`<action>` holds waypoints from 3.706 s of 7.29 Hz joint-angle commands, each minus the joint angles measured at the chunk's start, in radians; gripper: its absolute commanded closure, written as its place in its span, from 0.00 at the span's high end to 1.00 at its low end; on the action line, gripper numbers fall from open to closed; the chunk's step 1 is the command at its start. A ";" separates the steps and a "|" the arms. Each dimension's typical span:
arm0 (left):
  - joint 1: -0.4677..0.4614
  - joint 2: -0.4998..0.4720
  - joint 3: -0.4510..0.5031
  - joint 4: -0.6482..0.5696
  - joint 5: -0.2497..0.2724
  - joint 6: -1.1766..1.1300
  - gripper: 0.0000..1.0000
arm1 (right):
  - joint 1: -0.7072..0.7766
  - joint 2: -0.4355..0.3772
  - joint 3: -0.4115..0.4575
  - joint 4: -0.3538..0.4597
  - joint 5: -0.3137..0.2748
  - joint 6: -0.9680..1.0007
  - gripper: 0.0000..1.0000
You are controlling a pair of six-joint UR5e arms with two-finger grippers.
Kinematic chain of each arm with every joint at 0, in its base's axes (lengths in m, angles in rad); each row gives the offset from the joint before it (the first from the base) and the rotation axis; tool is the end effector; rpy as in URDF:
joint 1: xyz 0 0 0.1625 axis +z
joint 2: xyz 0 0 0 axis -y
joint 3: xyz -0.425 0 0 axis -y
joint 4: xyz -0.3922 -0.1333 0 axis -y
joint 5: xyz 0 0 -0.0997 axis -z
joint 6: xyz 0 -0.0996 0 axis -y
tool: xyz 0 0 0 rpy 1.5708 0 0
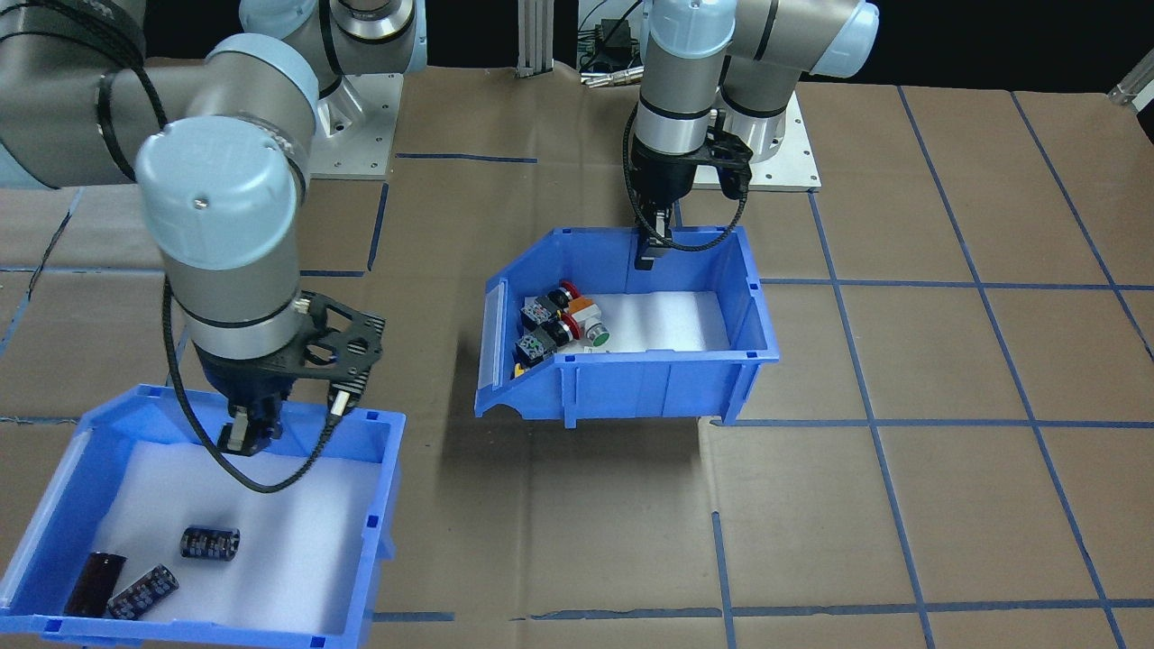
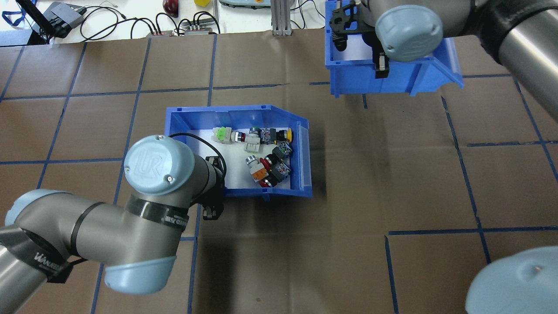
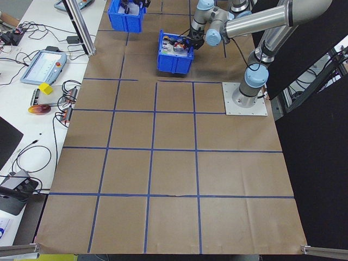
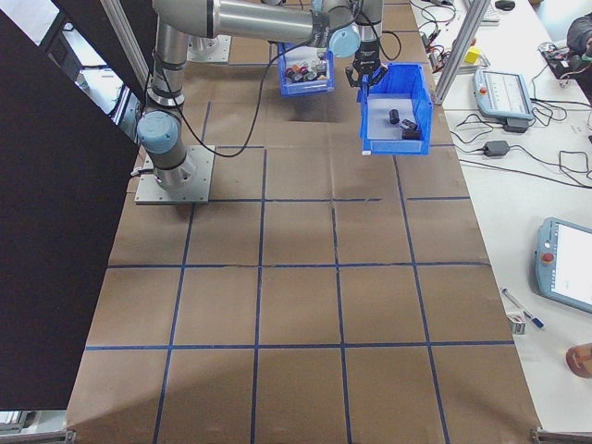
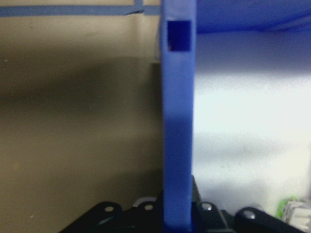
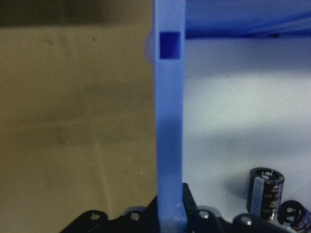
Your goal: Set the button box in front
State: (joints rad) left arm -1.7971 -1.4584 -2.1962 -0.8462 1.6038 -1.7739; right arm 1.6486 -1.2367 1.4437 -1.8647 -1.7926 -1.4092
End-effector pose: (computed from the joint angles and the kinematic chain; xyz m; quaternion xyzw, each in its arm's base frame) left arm -0.2192 -0.3727 0.3159 0.6961 -0.7099 0.0708 0.0800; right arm 0.1601 -0.6204 0.3953 0.6685 -0.7341 -0.0343 0.1136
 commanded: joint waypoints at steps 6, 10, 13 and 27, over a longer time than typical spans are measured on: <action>-0.028 -0.480 0.498 -0.013 -0.076 -0.041 0.00 | -0.285 -0.357 0.518 -0.126 0.081 -0.322 0.04; -0.090 -0.566 0.555 -0.011 -0.074 -0.107 0.00 | -0.312 -0.369 0.560 -0.148 0.084 -0.390 0.04; -0.088 -0.589 0.588 -0.013 -0.073 -0.090 0.16 | -0.311 -0.371 0.560 -0.148 0.084 -0.386 0.05; 0.275 -0.022 0.644 -0.811 -0.071 1.663 0.99 | -0.074 -0.635 0.816 -0.108 0.145 -0.124 0.06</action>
State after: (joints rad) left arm -1.5759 -1.5162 -1.5518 -1.6262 1.5400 -0.4217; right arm 1.4737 -1.8746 2.2585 -1.9720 -1.6484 -1.6479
